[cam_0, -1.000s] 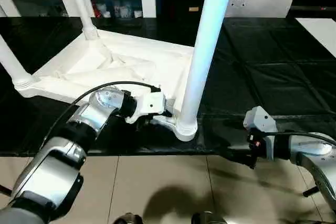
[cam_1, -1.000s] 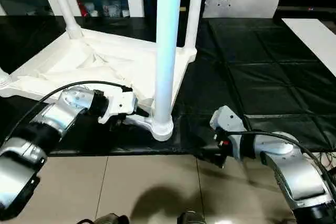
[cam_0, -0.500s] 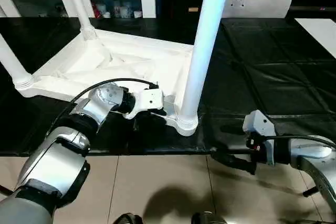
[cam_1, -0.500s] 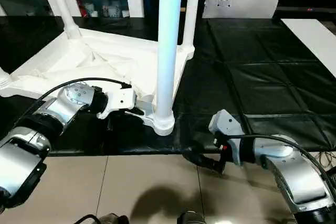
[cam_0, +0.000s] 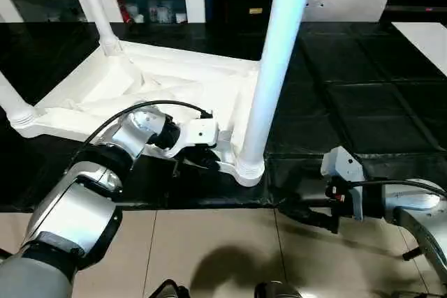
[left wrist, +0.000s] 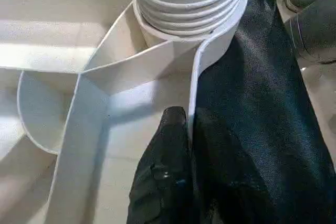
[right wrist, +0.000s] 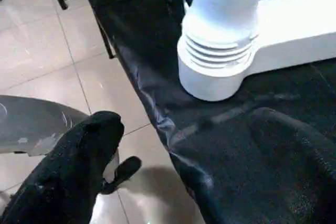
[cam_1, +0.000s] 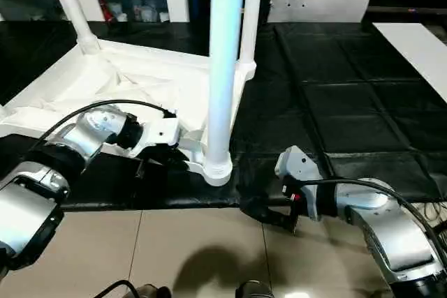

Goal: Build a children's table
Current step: Rotate table base

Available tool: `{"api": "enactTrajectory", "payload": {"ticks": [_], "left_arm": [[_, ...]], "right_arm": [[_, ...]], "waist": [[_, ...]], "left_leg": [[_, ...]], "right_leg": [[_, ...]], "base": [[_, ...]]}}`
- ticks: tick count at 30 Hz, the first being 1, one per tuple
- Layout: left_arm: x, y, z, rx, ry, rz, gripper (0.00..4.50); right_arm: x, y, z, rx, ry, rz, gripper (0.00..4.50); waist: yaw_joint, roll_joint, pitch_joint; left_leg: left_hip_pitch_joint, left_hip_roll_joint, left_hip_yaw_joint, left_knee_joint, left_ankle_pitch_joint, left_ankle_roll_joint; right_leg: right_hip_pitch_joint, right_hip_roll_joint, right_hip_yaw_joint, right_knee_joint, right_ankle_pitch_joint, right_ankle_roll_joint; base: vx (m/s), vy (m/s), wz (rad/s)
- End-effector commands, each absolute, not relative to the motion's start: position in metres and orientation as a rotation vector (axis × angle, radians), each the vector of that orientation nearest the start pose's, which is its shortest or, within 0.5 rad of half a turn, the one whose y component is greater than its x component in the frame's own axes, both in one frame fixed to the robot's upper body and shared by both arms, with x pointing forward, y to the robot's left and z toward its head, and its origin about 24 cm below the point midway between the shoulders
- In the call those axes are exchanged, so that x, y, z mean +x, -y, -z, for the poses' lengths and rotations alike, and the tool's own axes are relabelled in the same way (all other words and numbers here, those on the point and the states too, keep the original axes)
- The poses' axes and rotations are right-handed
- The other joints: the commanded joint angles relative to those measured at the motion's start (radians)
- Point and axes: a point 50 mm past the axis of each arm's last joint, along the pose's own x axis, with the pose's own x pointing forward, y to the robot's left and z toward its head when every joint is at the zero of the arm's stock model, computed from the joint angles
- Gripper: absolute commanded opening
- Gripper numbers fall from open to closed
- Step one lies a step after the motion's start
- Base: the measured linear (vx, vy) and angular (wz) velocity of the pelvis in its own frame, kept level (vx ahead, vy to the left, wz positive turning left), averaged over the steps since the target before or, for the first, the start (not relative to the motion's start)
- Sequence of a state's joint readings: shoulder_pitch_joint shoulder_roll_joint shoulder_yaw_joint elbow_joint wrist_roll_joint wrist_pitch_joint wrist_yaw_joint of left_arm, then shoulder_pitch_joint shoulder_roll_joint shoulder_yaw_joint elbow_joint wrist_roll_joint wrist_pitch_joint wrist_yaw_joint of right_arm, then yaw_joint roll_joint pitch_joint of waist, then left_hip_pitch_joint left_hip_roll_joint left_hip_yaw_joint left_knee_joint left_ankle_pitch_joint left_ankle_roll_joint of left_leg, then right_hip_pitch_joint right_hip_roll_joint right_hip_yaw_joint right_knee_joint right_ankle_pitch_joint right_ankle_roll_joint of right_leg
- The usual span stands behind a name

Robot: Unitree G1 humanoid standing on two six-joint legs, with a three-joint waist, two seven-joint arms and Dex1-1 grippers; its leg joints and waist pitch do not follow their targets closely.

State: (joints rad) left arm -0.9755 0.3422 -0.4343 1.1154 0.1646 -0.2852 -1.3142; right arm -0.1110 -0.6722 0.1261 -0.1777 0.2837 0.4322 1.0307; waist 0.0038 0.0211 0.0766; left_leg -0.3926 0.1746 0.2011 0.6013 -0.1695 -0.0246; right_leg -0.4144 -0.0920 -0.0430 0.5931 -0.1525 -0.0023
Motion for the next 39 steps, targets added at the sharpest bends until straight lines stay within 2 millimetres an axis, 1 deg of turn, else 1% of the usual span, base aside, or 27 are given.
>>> {"api": "enactTrajectory", "payload": {"ticks": [1,2,3,4,5,6,7,8,10,11,12,14,15,16,19,21,25,26,28,29,30,31,33,34,37,38,39], "left_arm": [[0.367,-0.132,-0.083,0.729,-0.492,1.291,0.02],[0.367,-0.132,-0.083,0.723,-0.493,1.28,0.02],[0.368,-0.132,-0.083,0.708,-0.496,1.257,0.02],[0.369,-0.132,-0.081,0.693,-0.507,1.244,0.02],[0.368,-0.132,-0.081,0.69,-0.509,1.243,0.02],[0.368,-0.132,-0.08,0.684,-0.517,1.242,0.02],[0.367,-0.131,-0.078,0.66,-0.523,1.24,0.02],[0.367,-0.131,-0.078,0.66,-0.523,1.24,0.02],[0.366,-0.126,-0.074,0.621,-0.528,1.222,0.02],[0.364,-0.121,-0.071,0.61,-0.527,1.221,0.02],[0.363,-0.119,-0.07,0.61,-0.517,1.231,0.02],[0.359,-0.112,-0.069,0.597,-0.468,1.28,0.02],[0.359,-0.112,-0.069,0.597,-0.468,1.28,0.02],[0.358,-0.111,-0.069,0.596,-0.453,1.294,0.02],[0.35,-0.106,-0.07,0.68,-0.343,1.389,0.02],[0.347,-0.105,-0.067,0.723,-0.314,1.403,0.02],[0.344,-0.104,-0.066,0.73,-0.295,1.412,0.02],[0.344,-0.104,-0.066,0.702,-0.293,1.397,0.02],[0.344,-0.105,-0.066,0.636,-0.311,1.398,0.02],[0.343,-0.107,-0.067,0.534,-0.324,1.407,0.3],[0.344,-0.109,-0.067,0.502,-0.328,1.4,0.48],[0.344,-0.112,-0.065,0.521,-0.33,1.393,0.6],[0.344,-0.116,-0.063,0.551,-0.339,1.381,0.61],[0.345,-0.119,-0.062,0.571,-0.349,1.37,0.68],[0.346,-0.124,-0.061,0.593,-0.363,1.35,0.68],[0.346,-0.126,-0.061,0.599,-0.366,1.347,0.68],[0.346,-0.126,-0.061,0.593,-0.368,1.35,0.68]], "right_arm": [[0.236,0.185,-0.082,-0.273,-0.41,-1.151,4.5],[0.236,0.185,-0.082,-0.273,-0.41,-1.15,4.5],[0.236,0.185,-0.082,-0.273,-0.41,-1.15,4.5],[0.236,0.185,-0.082,-0.273,-0.409,-1.148,4.5],[0.236,0.185,-0.082,-0.273,-0.408,-1.147,4.5],[0.236,0.185,-0.082,-0.272,-0.407,-1.146,4.5],[0.237,0.185,-0.082,-0.271,-0.406,-1.143,4.5],[0.237,0.185,-0.082,-0.271,-0.406,-1.143,4.5],[0.237,0.186,-0.082,-0.272,-0.404,-1.136,4.5],[0.237,0.186,-0.081,-0.273,-0.402,-1.134,4.5],[0.238,0.185,-0.081,-0.273,-0.4,-1.134,4.5],[0.239,0.184,-0.082,-0.276,-0.392,-1.131,4.5],[0.239,0.184,-0.082,-0.276,-0.392,-1.131,4.5],[0.24,0.183,-0.082,-0.277,-0.39,-1.13,4.5],[0.243,0.183,-0.082,-0.289,-0.373,-1.106,4.5],[0.245,0.183,-0.082,-0.288,-0.369,-1.099,4.5],[0.245,0.183,-0.082,-0.287,-0.369,-1.098,4.5],[0.245,0.182,-0.082,-0.285,-0.369,-1.1,4.5],[0.245,0.182,-0.082,-0.282,-0.37,-1.105,4.5],[0.245,0.181,-0.081,-0.279,-0.372,-1.11,4.5],[0.245,0.181,-0.081,-0.278,-0.372,-1.112,4.5],[0.245,0.18,-0.081,-0.278,-0.371,-1.113,4.5],[0.245,0.18,-0.081,-0.278,-0.371,-1.113,4.5],[0.245,0.18,-0.081,-0.278,-0.37,-1.114,4.5],[0.246,0.18,-0.081,-0.278,-0.369,-1.116,4.5],[0.246,0.18,-0.081,-0.278,-0.368,-1.117,4.5],[0.246,0.18,-0.081,-0.278,-0.368,-1.117,4.5]], "waist": [[0.005,-0.014,-0.074],[0.005,-0.011,-0.073],[0.004,-0.013,-0.071],[0.0,-0.017,-0.071],[-0.003,-0.015,-0.07],[-0.007,-0.015,-0.069],[-0.016,-0.016,-0.069],[-0.019,-0.017,-0.068],[-0.018,-0.018,-0.069],[-0.016,-0.018,-0.068],[-0.015,-0.019,-0.069],[-0.013,-0.017,-0.069],[-0.013,-0.016,-0.07],[-0.012,-0.014,-0.072],[-0.01,-0.012,-0.076],[-0.009,-0.011,-0.078],[0.0,-0.011,-0.079],[0.004,-0.011,-0.078],[0.005,-0.011,-0.078],[0.006,-0.012,-0.077],[0.008,-0.011,-0.078],[0.008,-0.01,-0.077],[0.006,-0.01,-0.077],[0.005,-0.011,-0.075],[0.003,-0.011,-0.072],[0.003,-0.009,-0.072],[0.002,-0.01,-0.071]], "left_leg": [[0.023,0.046,-0.024,-0.064,-0.282,0.074],[0.024,0.046,-0.025,-0.064,-0.292,0.069],[0.024,0.045,-0.025,-0.065,-0.303,0.065],[0.02,0.043,-0.028,-0.066,-0.309,0.059],[0.019,0.042,-0.029,-0.067,-0.318,0.054],[0.019,0.041,-0.031,-0.068,-0.325,0.052],[0.018,0.038,-0.032,-0.067,-0.342,0.05],[0.016,0.037,-0.032,-0.067,-0.344,0.05],[0.019,0.036,-0.032,-0.064,-0.34,0.052],[0.024,0.037,-0.031,-0.063,-0.339,0.054],[0.025,0.038,-0.03,-0.063,-0.336,0.057],[0.024,0.04,-0.031,-0.066,-0.336,0.062],[0.024,0.041,-0.031,-0.067,-0.34,0.064],[0.026,0.043,-0.031,-0.068,-0.34,0.064],[0.021,0.047,-0.032,-0.073,-0.317,0.076],[0.025,0.048,-0.029,-0.071,-0.309,0.082],[0.024,0.051,-0.026,-0.07,-0.271,0.088],[0.024,0.05,-0.026,-0.07,-0.267,0.088],[0.025,0.05,-0.025,-0.07,-0.263,0.084],[0.025,0.049,-0.025,-0.07,-0.26,0.083],[0.025,0.048,-0.024,-0.07,-0.255,0.081],[0.025,0.048,-0.024,-0.07,-0.257,0.081],[0.025,0.049,-0.025,-0.071,-0.276,0.08],[0.027,0.049,-0.026,-0.072,-0.292,0.075],[0.027,0.048,-0.028,-0.075,-0.32,0.061],[0.029,0.049,-0.029,-0.075,-0.326,0.057],[0.029,0.048,-0.029,-0.076,-0.333,0.054]], "right_leg": [[0.051,-0.048,0.027,-0.078,-0.318,-0.247],[0.05,-0.049,0.027,-0.08,-0.338,-0.242],[0.05,-0.048,0.026,-0.084,-0.363,-0.235],[0.052,-0.049,0.025,-0.086,-0.397,-0.217],[0.051,-0.048,0.024,-0.09,-0.417,-0.206],[0.051,-0.047,0.023,-0.09,-0.425,-0.203],[0.051,-0.046,0.021,-0.094,-0.455,-0.19],[0.052,-0.046,0.021,-0.096,-0.468,-0.184],[0.049,-0.046,0.02,-0.101,-0.488,-0.174],[0.044,-0.046,0.021,-0.103,-0.494,-0.176],[0.043,-0.046,0.021,-0.104,-0.491,-0.18],[0.043,-0.045,0.022,-0.102,-0.475,-0.188],[0.043,-0.043,0.021,-0.1,-0.456,-0.194],[0.043,-0.044,0.023,-0.098,-0.441,-0.198],[0.05,-0.045,0.024,-0.09,-0.34,-0.226],[0.049,-0.047,0.025,-0.088,-0.311,-0.237],[0.052,-0.049,0.028,-0.08,-0.261,-0.251],[0.052,-0.05,0.028,-0.08,-0.265,-0.25],[0.053,-0.05,0.028,-0.079,-0.267,-0.25],[0.053,-0.05,0.028,-0.08,-0.275,-0.249],[0.053,-0.051,0.028,-0.08,-0.277,-0.253],[0.052,-0.05,0.028,-0.08,-0.279,-0.254],[0.051,-0.048,0.027,-0.082,-0.29,-0.248],[0.05,-0.049,0.027,-0.085,-0.316,-0.237],[0.048,-0.049,0.026,-0.091,-0.38,-0.212],[0.047,-0.05,0.027,-0.092,-0.391,-0.209],[0.046,-0.05,0.026,-0.094,-0.403,-0.204]], "base": [[0.0,0.0,0.0],[0.0,0.0,0.0],[0.0,0.0,0.0],[0.0,0.0,0.0],[0.0,0.0,0.0],[0.0,0.0,0.0],[0.0,0.0,0.0],[0.0,0.0,0.0],[0.0,0.0,0.0],[0.0,0.0,0.0],[0.0,0.0,0.0],[0.0,0.0,0.0],[0.0,0.0,0.0],[0.0,0.0,0.0],[0.0,0.0,0.0],[0.0,0.0,0.0],[0.0,0.0,0.0],[0.0,0.0,0.0],[0.0,0.0,0.0],[0.0,0.0,0.0],[0.0,0.0,0.0],[0.0,0.0,0.0],[0.0,0.0,0.0],[0.0,0.0,0.0],[0.0,0.0,0.0],[0.0,0.0,0.0],[0.0,0.0,0.0]]}}
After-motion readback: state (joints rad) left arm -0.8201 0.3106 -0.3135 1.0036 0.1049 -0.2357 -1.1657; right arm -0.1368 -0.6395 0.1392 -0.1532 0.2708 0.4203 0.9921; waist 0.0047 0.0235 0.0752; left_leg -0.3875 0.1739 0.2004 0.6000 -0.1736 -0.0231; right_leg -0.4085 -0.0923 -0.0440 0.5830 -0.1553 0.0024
